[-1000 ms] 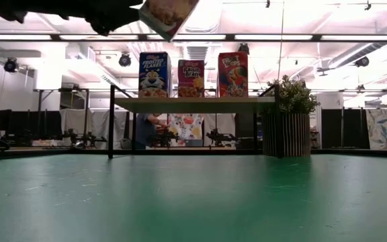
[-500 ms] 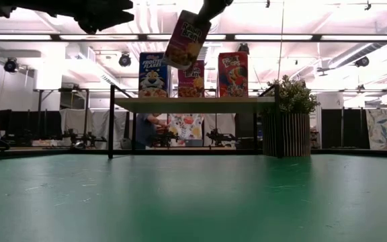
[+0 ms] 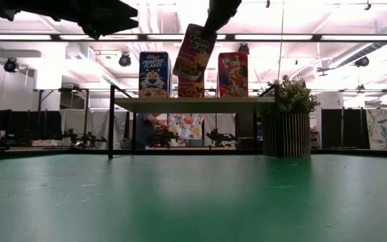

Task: Stack cereal on shelf
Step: Put the violet cereal box on the shelf aligned with the violet cereal boxes

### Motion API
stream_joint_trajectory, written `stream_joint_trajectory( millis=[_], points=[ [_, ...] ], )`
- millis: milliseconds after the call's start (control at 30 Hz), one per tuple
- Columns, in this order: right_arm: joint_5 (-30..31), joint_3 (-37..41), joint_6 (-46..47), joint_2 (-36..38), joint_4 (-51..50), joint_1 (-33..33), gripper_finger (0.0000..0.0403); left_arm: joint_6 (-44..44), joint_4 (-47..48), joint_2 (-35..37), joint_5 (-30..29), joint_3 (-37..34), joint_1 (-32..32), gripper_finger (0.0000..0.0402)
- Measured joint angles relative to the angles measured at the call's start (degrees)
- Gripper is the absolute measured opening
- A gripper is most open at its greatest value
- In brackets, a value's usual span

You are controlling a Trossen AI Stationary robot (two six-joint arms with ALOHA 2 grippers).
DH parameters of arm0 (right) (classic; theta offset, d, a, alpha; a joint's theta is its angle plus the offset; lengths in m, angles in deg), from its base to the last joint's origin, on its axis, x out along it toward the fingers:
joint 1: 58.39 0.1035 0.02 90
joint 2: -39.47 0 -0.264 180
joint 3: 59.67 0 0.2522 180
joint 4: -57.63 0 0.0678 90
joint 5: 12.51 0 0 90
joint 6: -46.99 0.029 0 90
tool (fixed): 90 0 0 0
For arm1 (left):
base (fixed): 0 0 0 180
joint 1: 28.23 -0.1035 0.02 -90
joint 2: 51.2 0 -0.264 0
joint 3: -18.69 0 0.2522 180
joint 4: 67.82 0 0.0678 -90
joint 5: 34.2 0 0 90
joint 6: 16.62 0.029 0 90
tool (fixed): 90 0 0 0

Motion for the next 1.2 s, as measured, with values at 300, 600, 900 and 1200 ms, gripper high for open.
stream_joint_trajectory(
  millis=[300, 600, 900, 1200],
  points=[
    [3.0, 0.1, -0.9, -4.1, 0.0, -0.3, 0.0148, 0.0, -1.2, -2.5, -0.1, 0.0, 0.0, 0.0262],
    [4.3, 0.1, -2.6, -4.6, 0.9, -0.5, 0.0148, 0.0, -1.3, -3.7, -0.1, 0.0, 0.0, 0.0262],
    [4.4, 0.1, -3.3, -4.6, 1.6, -0.9, 0.0148, 0.0, -5.1, -7.1, -0.1, 0.0, 0.0, 0.0262],
    [4.4, 0.1, -4.0, -4.6, 1.7, -0.9, 0.0148, 3.6, -21.8, -22.3, -0.7, 0.0, -0.7, 0.0243]
  ],
)
